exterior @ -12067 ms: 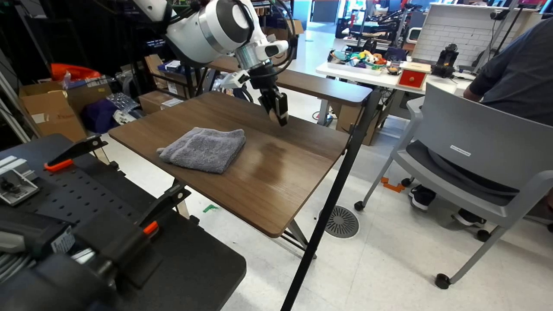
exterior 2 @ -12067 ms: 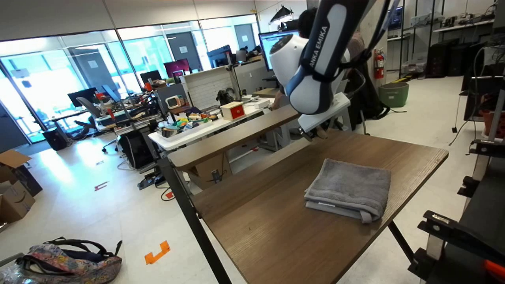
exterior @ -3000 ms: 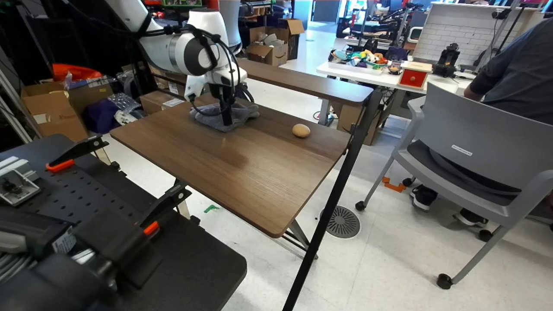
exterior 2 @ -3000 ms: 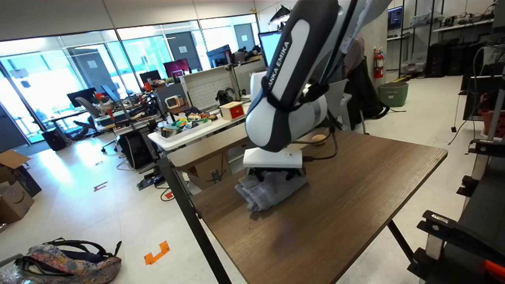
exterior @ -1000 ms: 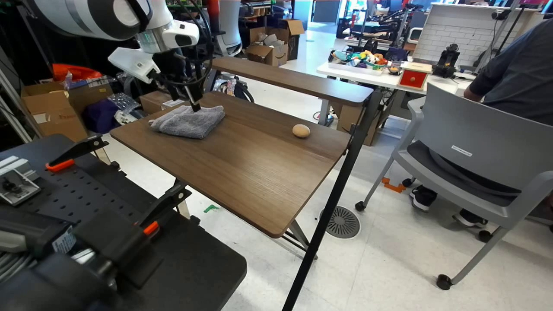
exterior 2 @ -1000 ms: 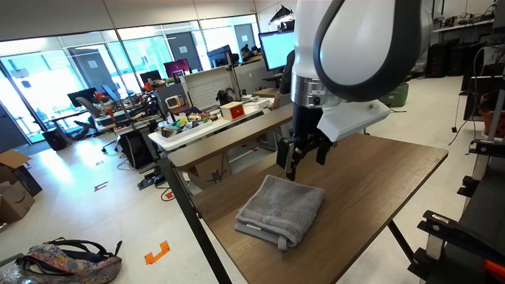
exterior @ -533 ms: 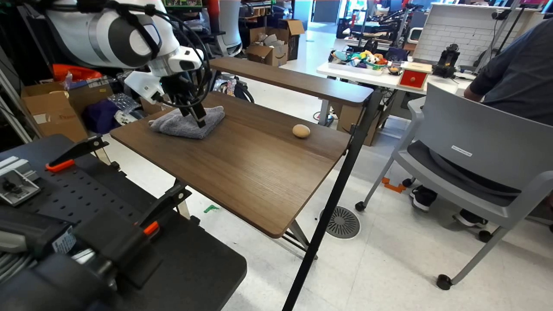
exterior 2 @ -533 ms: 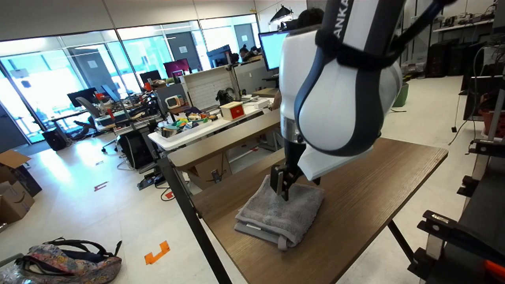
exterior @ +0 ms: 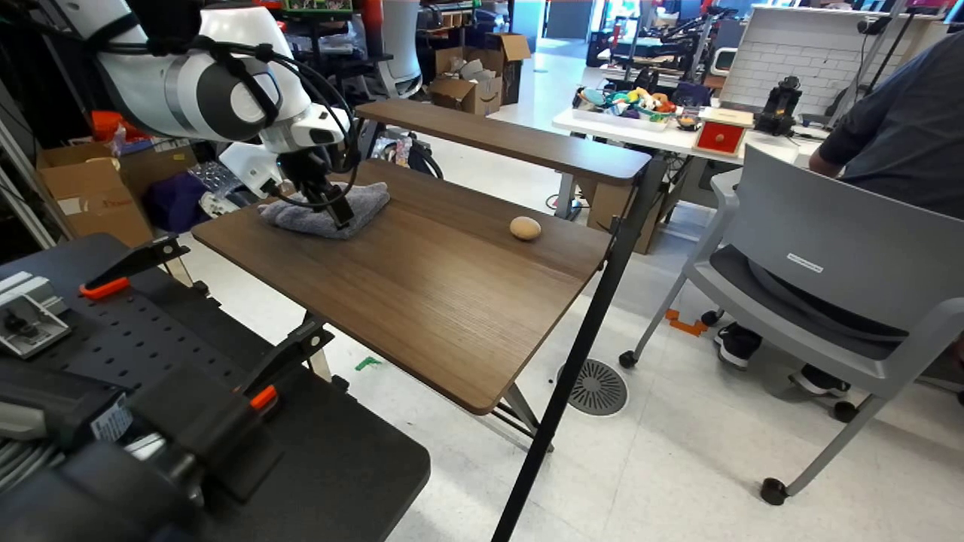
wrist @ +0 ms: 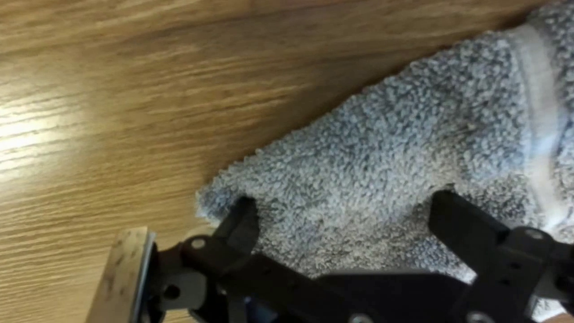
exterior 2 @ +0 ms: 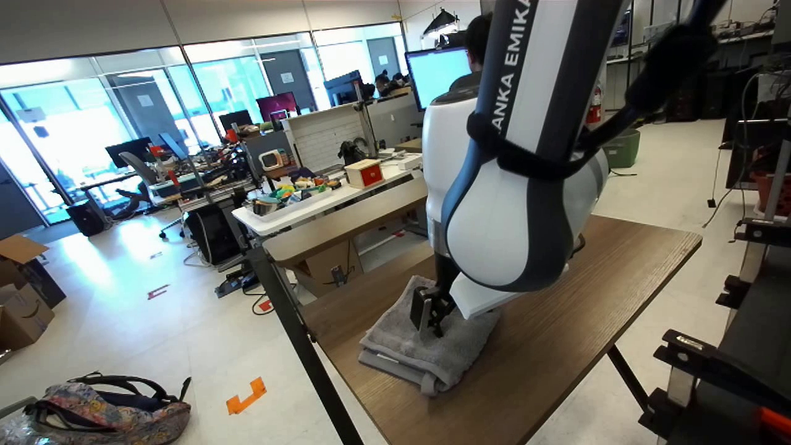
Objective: Move the plush toy and wipe the table with the cloth
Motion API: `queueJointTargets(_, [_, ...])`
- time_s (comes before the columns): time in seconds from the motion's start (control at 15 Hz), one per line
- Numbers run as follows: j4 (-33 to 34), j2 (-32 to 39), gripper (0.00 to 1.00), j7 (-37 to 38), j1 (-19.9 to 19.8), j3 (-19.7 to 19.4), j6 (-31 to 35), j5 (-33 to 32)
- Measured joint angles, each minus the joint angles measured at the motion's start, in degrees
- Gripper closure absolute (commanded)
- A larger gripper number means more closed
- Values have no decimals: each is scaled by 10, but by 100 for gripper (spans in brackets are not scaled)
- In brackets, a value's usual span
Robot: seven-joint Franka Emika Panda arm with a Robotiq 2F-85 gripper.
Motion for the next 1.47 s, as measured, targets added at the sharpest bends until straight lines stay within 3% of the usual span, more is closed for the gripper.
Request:
queueJointTargets(0.33, [-6, 0, 0, 0, 0, -13, -3, 0])
queueJointTargets(0.87, [-70, 11, 0, 2, 0, -135, -14, 0])
queueJointTargets(1.47, [-74, 8, 0, 1, -3, -144, -13, 0])
